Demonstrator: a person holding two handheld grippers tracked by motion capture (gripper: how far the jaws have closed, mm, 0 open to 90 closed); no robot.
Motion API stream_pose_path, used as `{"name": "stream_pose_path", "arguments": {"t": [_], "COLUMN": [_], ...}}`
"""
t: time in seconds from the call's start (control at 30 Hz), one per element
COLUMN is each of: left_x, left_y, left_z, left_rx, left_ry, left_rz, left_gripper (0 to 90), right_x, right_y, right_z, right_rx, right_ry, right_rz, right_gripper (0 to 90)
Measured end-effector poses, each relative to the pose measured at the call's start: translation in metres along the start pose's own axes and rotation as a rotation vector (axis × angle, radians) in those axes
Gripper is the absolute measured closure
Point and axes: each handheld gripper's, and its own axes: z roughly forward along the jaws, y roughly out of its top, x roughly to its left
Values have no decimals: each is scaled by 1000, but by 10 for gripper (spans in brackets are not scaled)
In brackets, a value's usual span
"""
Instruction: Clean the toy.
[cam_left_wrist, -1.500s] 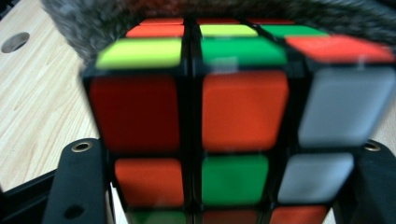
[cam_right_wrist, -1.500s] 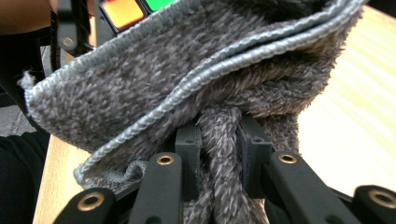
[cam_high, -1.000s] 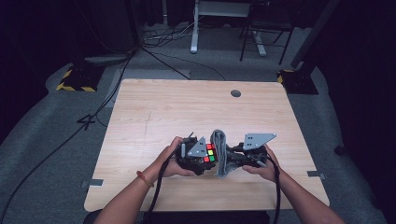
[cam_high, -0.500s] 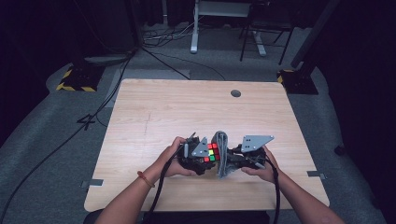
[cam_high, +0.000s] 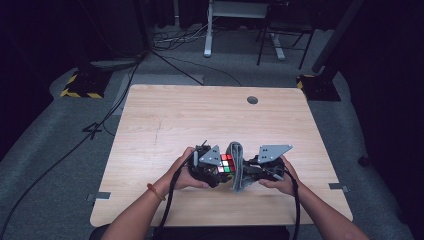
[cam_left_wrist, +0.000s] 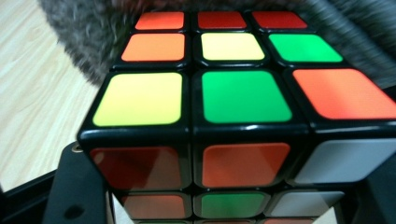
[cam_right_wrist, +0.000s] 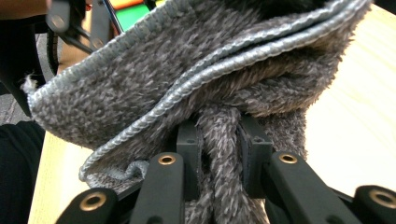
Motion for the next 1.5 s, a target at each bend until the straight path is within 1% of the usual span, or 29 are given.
{"name": "stream_pose_path", "arguments": {"t": [0.03, 0.1, 0.13, 0.17, 0.2, 0.23, 0.27, 0.33, 0.4, 0.43, 0.53, 0.57, 0.6, 0.63, 0.67, 0.73, 0.77, 0.83, 0.93, 1.0, 1.03, 1.1, 1.17, 1.2, 1.23, 1.3, 1.37, 1.43, 1.5], "left_x": [0, -1, -2, -3, -3, -3, -3, -3, -5, -5, -2, -1, 1, 1, 1, -3, -5, -6, -6, -7, -7, -9, -9, -8, -8, -8, -8, -7, -8], "left_y": [1, 2, 2, 2, 2, 1, 1, 0, 1, 1, 0, 0, 0, 0, 0, -1, -1, -1, -1, 0, 1, 2, 4, 4, 4, 4, 4, 3, 2], "left_z": [0, 2, 4, 5, 6, 7, 8, 8, 10, 12, 14, 14, 14, 13, 14, 17, 19, 19, 18, 17, 16, 13, 7, 6, 4, 1, 1, 5, 12], "left_rx": [3, 26, 47, 62, 82, 106, 112, 117, 158, 164, 160, 153, 133, 116, 116, 150, 153, 165, 156, 136, 128, 122, 86, 84, 76, 59, 80, 93, 120], "left_ry": [8, 20, 32, 44, 65, 80, 87, 85, 109, 113, 98, 92, 86, 72, 63, 78, 92, 91, 107, 118, 116, 127, 123, 121, 120, 122, 129, 121, 121], "left_rz": [-1, 11, 19, 27, 35, 32, 38, 43, 66, 68, 24, 3, -13, -24, -29, 8, 21, 23, 33, 51, 57, 69, 63, 62, 60, 56, 64, 58, 61], "left_gripper": [325, 323, 321, 314, 306, 304, 310, 316, 322, 322, 317, 311, 295, 300, 327, 331, 333, 333, 334, 334, 334, 334, 335, 335, 335, 335, 335, 334, 334], "right_x": [0, -1, 0, 0, 1, 1, 0, 0, 1, 1, 0, -1, -1, -1, -2, -1, 0, 1, 3, 5, 6, 6, 2, -2, -3, -4, -1, 4, 9], "right_y": [0, -1, -1, -1, -1, -1, -1, -1, -2, -2, -4, -4, -4, -4, -4, -3, -3, -4, -2, 1, 3, 3, 0, -5, -7, -9, -6, -1, 3], "right_z": [0, 0, 0, 0, 0, 0, -1, 0, 1, 2, 2, 2, 2, 2, 1, 2, 3, 4, 0, -3, -4, -3, 2, 6, 7, 9, 6, 2, -1], "right_rx": [4, -3, -5, 1, 0, -6, -12, -19, -4, 3, 2, 0, -2, -5, -15, -13, -11, -3, -23, -51, -50, -32, 18, 43, 48, 67, 43, 8, -7], "right_ry": [-5, 3, 5, -6, -7, -6, -4, -3, -11, -18, -18, -20, -18, -15, -5, 1, 7, 2, 7, 20, 14, 9, -16, -9, -6, -11, -10, -2, -12], "right_rz": [-3, 7, 6, -7, -8, -3, 4, 8, -4, -10, -2, 1, 2, 4, 9, 0, -1, -8, -11, -12, -20, -22, -23, 4, 11, 6, -6, -15, -40], "right_gripper": [744, 745, 744, 745, 744, 745, 745, 745, 745, 744, 745, 745, 745, 745, 745, 745, 745, 746, 746, 746, 747, 748, 748, 748, 748, 747, 747, 747, 747]}}
